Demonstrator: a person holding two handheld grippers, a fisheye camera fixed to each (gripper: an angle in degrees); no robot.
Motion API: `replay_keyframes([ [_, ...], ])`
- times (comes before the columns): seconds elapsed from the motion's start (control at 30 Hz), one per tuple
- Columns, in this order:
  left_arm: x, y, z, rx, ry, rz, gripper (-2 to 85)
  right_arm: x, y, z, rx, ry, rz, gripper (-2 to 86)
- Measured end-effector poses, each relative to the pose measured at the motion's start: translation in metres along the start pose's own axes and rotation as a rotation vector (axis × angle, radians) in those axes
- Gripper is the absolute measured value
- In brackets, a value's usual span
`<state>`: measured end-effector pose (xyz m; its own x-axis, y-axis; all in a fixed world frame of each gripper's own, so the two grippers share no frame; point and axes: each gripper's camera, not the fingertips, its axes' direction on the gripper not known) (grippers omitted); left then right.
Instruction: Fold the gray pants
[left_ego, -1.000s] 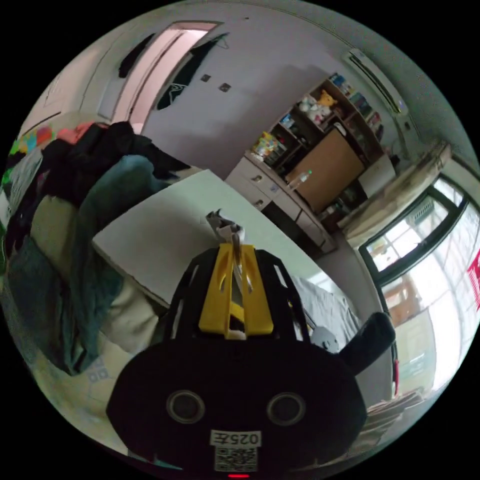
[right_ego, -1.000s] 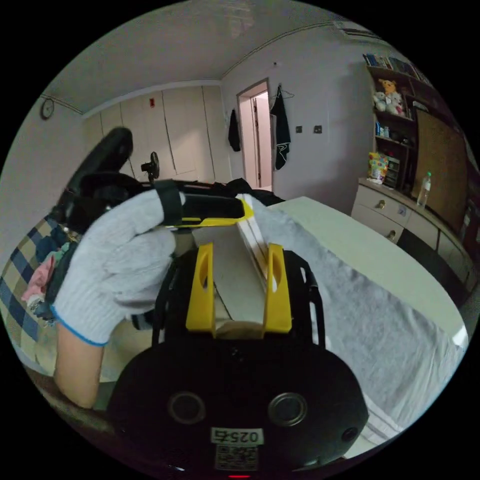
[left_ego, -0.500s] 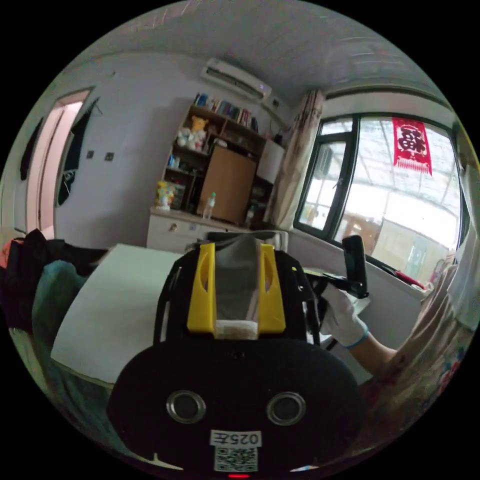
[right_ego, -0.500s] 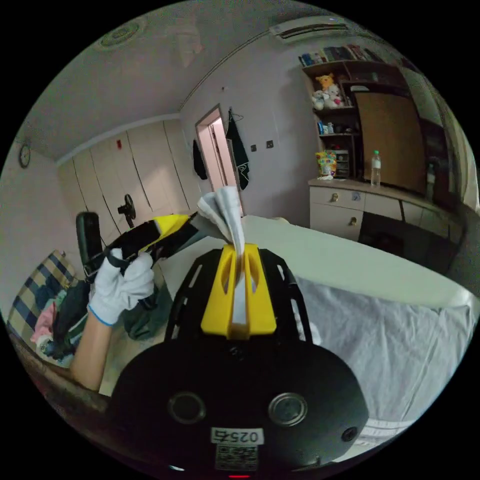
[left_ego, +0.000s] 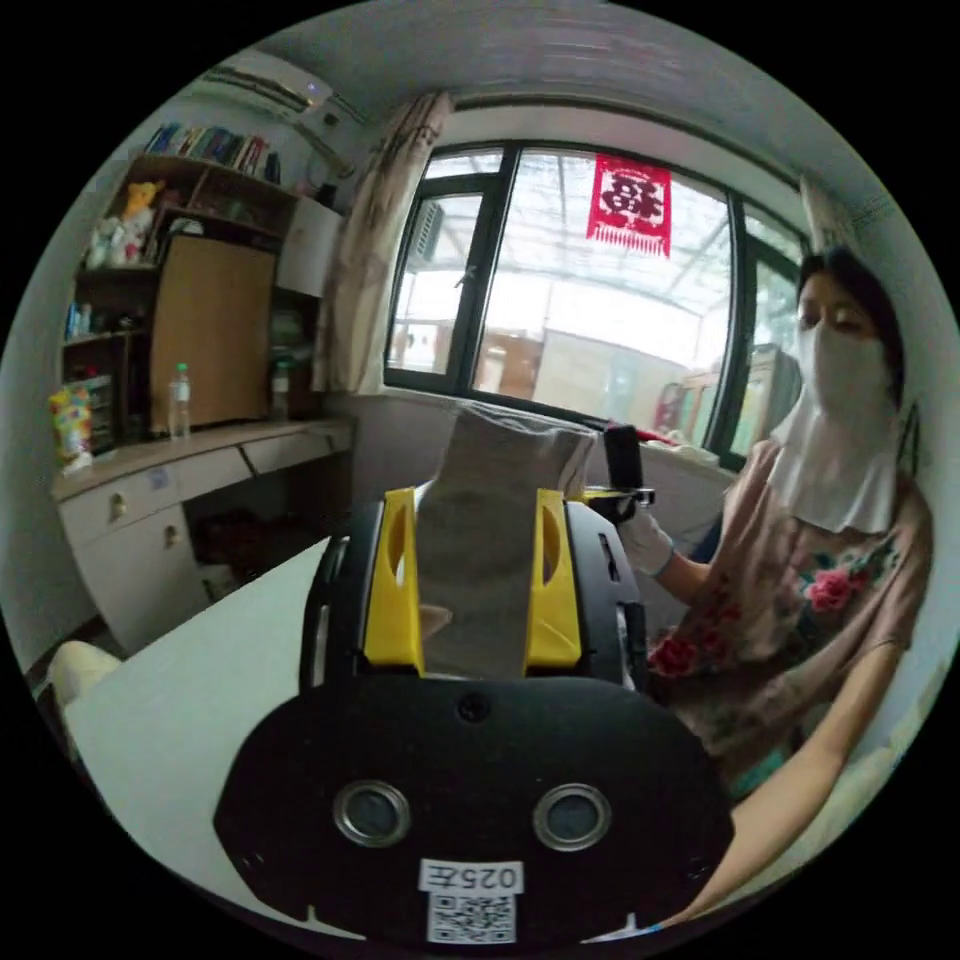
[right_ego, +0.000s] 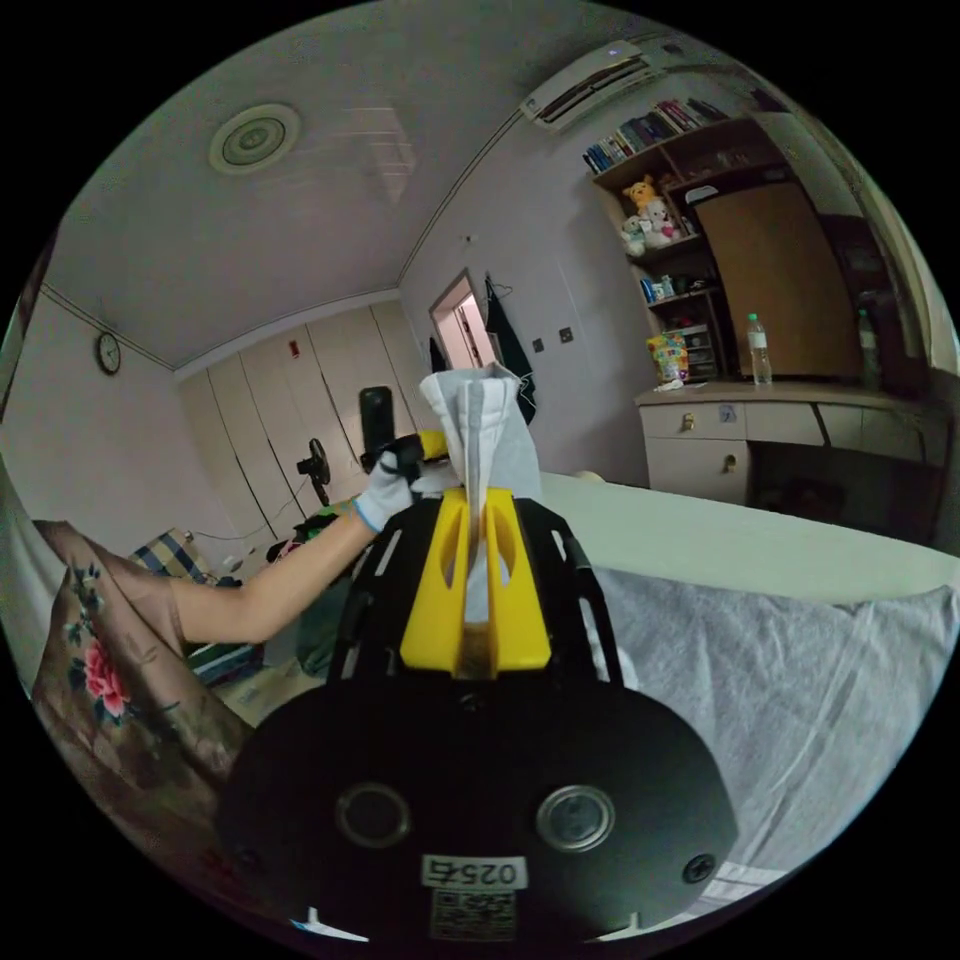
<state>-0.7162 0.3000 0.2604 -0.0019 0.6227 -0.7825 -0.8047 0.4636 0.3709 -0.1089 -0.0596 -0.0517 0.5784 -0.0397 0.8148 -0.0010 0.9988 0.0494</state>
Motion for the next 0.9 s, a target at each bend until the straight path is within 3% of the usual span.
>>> replay_keyframes([
  [0.1,-0.014,-0.007,0.012,-0.020,0.108,0.128,13.2,0.003,0.000,-0.008,-0.007,-0.020,-0.006,0.0],
  [0.2,-0.008,-0.016,0.043,-0.154,0.173,0.276,13.2,0.009,0.001,-0.016,0.006,-0.054,0.008,0.0],
  [0.37,-0.015,-0.032,0.104,-0.284,0.280,0.320,3.8,0.022,0.002,-0.040,0.048,-0.053,0.037,0.2],
  [0.5,-0.016,-0.064,0.145,-0.243,0.302,0.370,2.4,0.022,0.006,-0.089,0.129,0.165,0.052,0.5],
  [0.67,0.009,-0.129,0.258,-0.303,0.297,0.464,1.6,0.034,0.020,-0.165,0.286,0.496,0.155,0.6],
  [0.9,0.018,-0.174,0.534,-0.584,0.408,0.313,0.5,0.101,0.049,-0.286,0.213,0.945,0.396,1.5],
])
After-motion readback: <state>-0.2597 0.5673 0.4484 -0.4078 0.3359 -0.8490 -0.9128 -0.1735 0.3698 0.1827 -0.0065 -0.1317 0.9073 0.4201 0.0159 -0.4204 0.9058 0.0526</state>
